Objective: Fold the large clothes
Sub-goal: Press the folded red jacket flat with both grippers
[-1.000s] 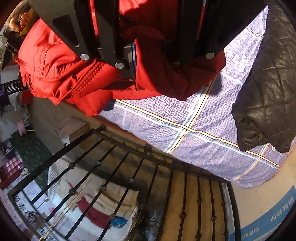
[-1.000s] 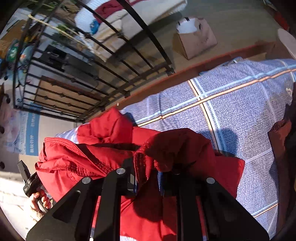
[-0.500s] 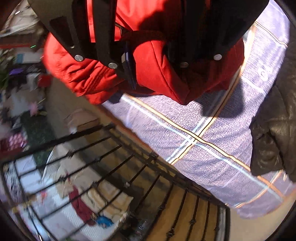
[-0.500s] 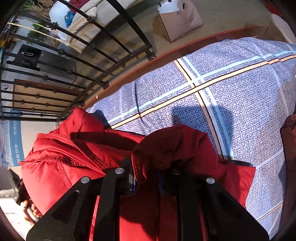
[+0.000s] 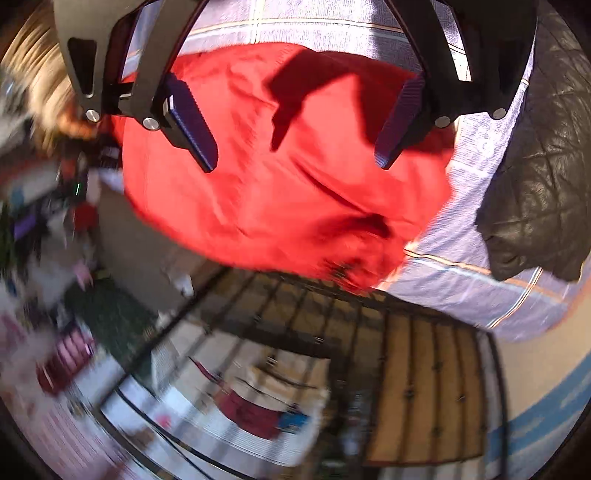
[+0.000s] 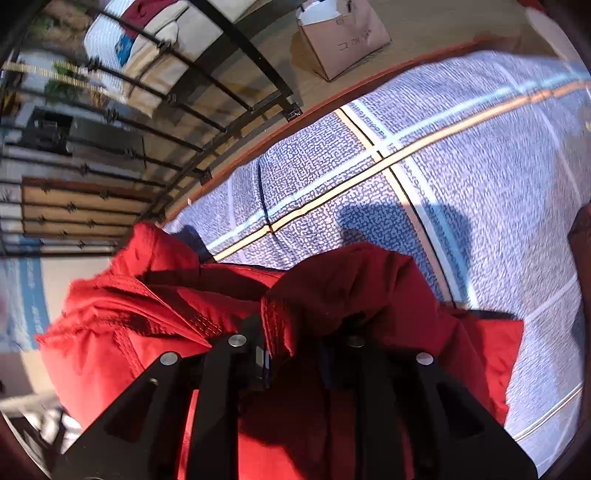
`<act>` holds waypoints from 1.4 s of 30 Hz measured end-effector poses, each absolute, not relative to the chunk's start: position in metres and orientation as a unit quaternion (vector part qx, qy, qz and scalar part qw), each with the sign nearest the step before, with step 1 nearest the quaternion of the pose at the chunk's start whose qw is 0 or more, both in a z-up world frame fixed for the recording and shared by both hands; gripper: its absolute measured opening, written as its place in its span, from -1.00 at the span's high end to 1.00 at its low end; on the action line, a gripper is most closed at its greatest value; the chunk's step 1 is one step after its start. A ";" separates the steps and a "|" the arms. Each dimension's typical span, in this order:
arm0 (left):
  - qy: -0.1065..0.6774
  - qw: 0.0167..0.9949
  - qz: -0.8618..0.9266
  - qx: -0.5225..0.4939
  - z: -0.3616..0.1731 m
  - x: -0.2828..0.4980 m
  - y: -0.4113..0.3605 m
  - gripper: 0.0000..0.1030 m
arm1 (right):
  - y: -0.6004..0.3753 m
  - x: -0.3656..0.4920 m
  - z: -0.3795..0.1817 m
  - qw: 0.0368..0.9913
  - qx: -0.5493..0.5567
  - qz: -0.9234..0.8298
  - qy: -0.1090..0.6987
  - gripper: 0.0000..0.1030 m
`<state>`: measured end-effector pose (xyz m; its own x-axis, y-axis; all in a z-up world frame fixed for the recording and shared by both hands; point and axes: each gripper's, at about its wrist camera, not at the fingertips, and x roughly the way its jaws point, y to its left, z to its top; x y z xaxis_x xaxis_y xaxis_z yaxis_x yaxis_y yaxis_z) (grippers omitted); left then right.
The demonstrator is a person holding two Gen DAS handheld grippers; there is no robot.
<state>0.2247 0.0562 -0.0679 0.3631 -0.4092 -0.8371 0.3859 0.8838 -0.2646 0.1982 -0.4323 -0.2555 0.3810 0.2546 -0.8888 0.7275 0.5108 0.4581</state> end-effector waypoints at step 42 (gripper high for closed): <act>0.614 0.757 -0.200 0.099 -0.169 0.277 -0.066 -0.92 | -0.307 0.201 -0.222 0.784 0.198 -0.149 0.569 -0.92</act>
<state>0.2770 -0.0663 -0.1693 0.1652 -0.1815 -0.9694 0.4250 0.9001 -0.0961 0.2014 -0.3071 -0.2223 0.3073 -0.0080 -0.9516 0.4580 0.8778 0.1405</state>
